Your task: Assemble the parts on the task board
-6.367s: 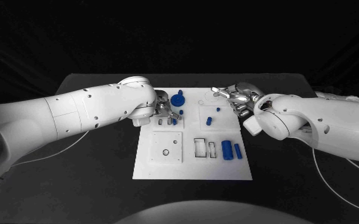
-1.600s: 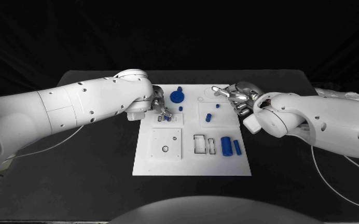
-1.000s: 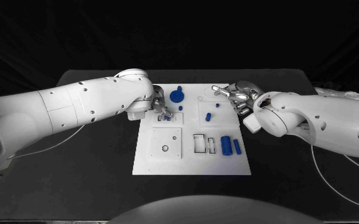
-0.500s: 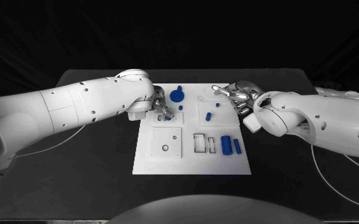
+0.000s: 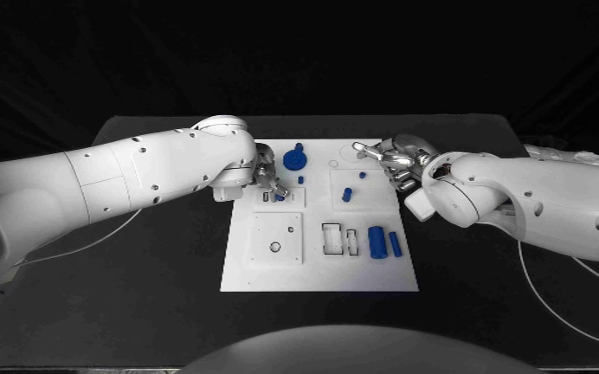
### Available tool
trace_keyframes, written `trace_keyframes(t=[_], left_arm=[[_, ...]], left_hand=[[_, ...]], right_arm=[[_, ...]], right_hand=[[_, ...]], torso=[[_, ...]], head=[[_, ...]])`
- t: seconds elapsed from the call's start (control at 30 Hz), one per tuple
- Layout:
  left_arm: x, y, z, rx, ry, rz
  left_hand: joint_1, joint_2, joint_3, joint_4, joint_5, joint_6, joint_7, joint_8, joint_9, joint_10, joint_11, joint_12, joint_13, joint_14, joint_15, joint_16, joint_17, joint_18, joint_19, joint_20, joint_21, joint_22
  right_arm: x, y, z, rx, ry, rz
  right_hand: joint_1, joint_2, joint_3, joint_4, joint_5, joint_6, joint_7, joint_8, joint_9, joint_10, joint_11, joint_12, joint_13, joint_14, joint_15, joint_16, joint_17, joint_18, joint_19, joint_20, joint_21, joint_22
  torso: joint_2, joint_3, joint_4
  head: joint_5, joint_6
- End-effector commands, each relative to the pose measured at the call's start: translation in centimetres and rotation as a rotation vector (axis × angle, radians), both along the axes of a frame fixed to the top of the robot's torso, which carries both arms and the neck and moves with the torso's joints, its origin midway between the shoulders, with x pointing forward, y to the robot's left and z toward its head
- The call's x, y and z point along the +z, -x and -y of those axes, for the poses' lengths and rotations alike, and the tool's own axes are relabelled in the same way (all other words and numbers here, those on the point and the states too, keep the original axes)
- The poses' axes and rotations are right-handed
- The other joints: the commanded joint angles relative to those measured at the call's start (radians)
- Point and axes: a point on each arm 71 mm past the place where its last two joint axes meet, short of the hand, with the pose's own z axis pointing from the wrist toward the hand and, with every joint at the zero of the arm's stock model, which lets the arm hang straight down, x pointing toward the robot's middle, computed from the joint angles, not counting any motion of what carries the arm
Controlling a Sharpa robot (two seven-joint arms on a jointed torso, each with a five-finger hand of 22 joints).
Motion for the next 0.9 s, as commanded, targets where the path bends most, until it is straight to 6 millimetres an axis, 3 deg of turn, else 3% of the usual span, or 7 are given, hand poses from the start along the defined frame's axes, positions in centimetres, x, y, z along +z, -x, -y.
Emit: trace_keyframes(t=[0.03, 0.17, 0.23, 0.43, 0.53, 0.7, 0.9], left_arm=[[-0.19, 0.20, 0.15, -0.018, 0.000, -0.026], [-0.23, 0.21, 0.14, -0.017, -0.003, -0.032], [-0.24, 0.19, 0.13, -0.015, -0.004, -0.034], [-0.25, 0.12, 0.11, -0.008, -0.001, -0.034], [-0.24, 0.08, 0.10, -0.004, 0.001, -0.031], [-0.21, 0.03, 0.07, 0.003, 0.007, -0.025], [-0.07, -0.10, 0.05, 0.016, 0.033, 0.001]], left_hand=[[-0.015, -0.007, -0.005, 0.004, -0.029, -0.007, 0.001, -0.011, 0.006, 0.102, 0.004, 0.002, 0.263, 0.102, 0.007, 0.003, 0.263, -0.007, 0.105, -0.011, 0.002, 0.263], [-0.102, -0.008, -0.045, 0.004, -0.153, -0.015, 0.011, -0.026, 0.007, 0.102, 0.014, 0.002, 0.263, 0.102, 0.012, 0.003, 0.263, -0.007, 0.105, -0.014, 0.002, 0.263], [-0.146, -0.007, -0.068, 0.005, -0.232, -0.015, 0.013, -0.032, 0.009, 0.102, 0.016, 0.002, 0.263, 0.102, 0.014, 0.003, 0.263, -0.007, 0.105, -0.013, 0.002, 0.263], [-0.215, 0.000, -0.113, 0.006, -0.405, -0.014, 0.018, -0.042, 0.019, 0.102, 0.020, 0.002, 0.263, 0.102, 0.017, 0.003, 0.263, -0.007, 0.105, -0.010, 0.002, 0.263], [-0.236, 0.003, -0.125, 0.007, -0.450, -0.014, 0.020, -0.045, 0.024, 0.102, 0.022, 0.002, 0.263, 0.102, 0.019, 0.003, 0.263, -0.007, 0.105, -0.008, 0.002, 0.263], [-0.262, 0.002, -0.136, 0.007, -0.471, -0.012, 0.021, -0.046, 0.030, 0.102, 0.023, 0.002, 0.263, 0.102, 0.020, 0.003, 0.263, -0.007, 0.105, -0.007, 0.002, 0.263], [-0.353, 0.008, -0.154, 0.008, -0.550, -0.004, 0.022, -0.046, 0.045, 0.102, 0.024, 0.002, 0.263, 0.102, 0.021, 0.003, 0.263, -0.007, 0.105, -0.005, 0.002, 0.263]], right_arm=[[-0.03, 0.02, -0.11, 0.011, 0.002, 0.002], [-0.03, 0.01, -0.14, 0.012, 0.002, 0.002], [-0.03, 0.01, -0.16, 0.012, 0.002, 0.002], [-0.03, 0.00, -0.15, 0.012, 0.002, 0.002], [-0.03, 0.01, -0.12, 0.012, 0.002, 0.001], [-0.03, 0.01, -0.08, 0.011, 0.002, 0.001], [-0.05, 0.01, -0.01, 0.011, 0.002, 0.000]], right_hand=[[-0.002, 0.006, -0.007, 0.000, 0.004, 0.007, 0.039, 0.003, 0.002, 0.105, 0.007, -0.001, 0.262, 0.102, 0.006, 0.004, 0.263, -0.007, 0.107, 0.005, 0.004, 0.263], [-0.002, 0.006, -0.007, 0.000, 0.004, 0.007, 0.039, 0.003, 0.002, 0.105, 0.007, -0.001, 0.262, 0.102, 0.006, 0.004, 0.263, -0.007, 0.107, 0.005, 0.004, 0.263], [-0.002, 0.006, -0.007, 0.000, 0.004, 0.007, 0.039, 0.003, 0.002, 0.105, 0.007, -0.001, 0.262, 0.102, 0.006, 0.004, 0.263, -0.007, 0.107, 0.005, 0.004, 0.263], [-0.001, 0.008, -0.009, 0.001, 0.004, 0.007, 0.040, 0.004, 0.002, 0.105, 0.008, -0.001, 0.262, 0.102, 0.007, 0.004, 0.263, -0.007, 0.107, 0.006, 0.004, 0.263], [-0.001, 0.008, -0.009, 0.001, 0.004, 0.007, 0.040, 0.004, 0.002, 0.105, 0.008, -0.001, 0.262, 0.102, 0.007, 0.004, 0.263, -0.007, 0.107, 0.006, 0.004, 0.263], [-0.001, 0.008, -0.009, 0.001, 0.004, 0.007, 0.040, 0.004, 0.002, 0.105, 0.008, -0.001, 0.262, 0.102, 0.007, 0.004, 0.263, -0.007, 0.107, 0.006, 0.004, 0.263], [-0.001, 0.008, -0.009, 0.001, 0.004, 0.007, 0.040, 0.004, 0.002, 0.105, 0.008, -0.001, 0.262, 0.102, 0.007, 0.004, 0.263, -0.007, 0.107, 0.006, 0.004, 0.263]], torso=[[-0.001, 0.0004, 0.0000], [-0.001, 0.0003, -0.0001], [-0.001, 0.0000, -0.0007], [0.000, 0.0004, -0.0006], [0.000, 0.0003, -0.0004], [0.000, 0.0003, -0.0004], [0.000, 0.0000, -0.0007]], head=[[0.001, 0.001], [0.000, 0.001], [0.001, 0.002], [-0.001, 0.004], [0.000, 0.003], [-0.001, 0.004], [-0.001, 0.005]])
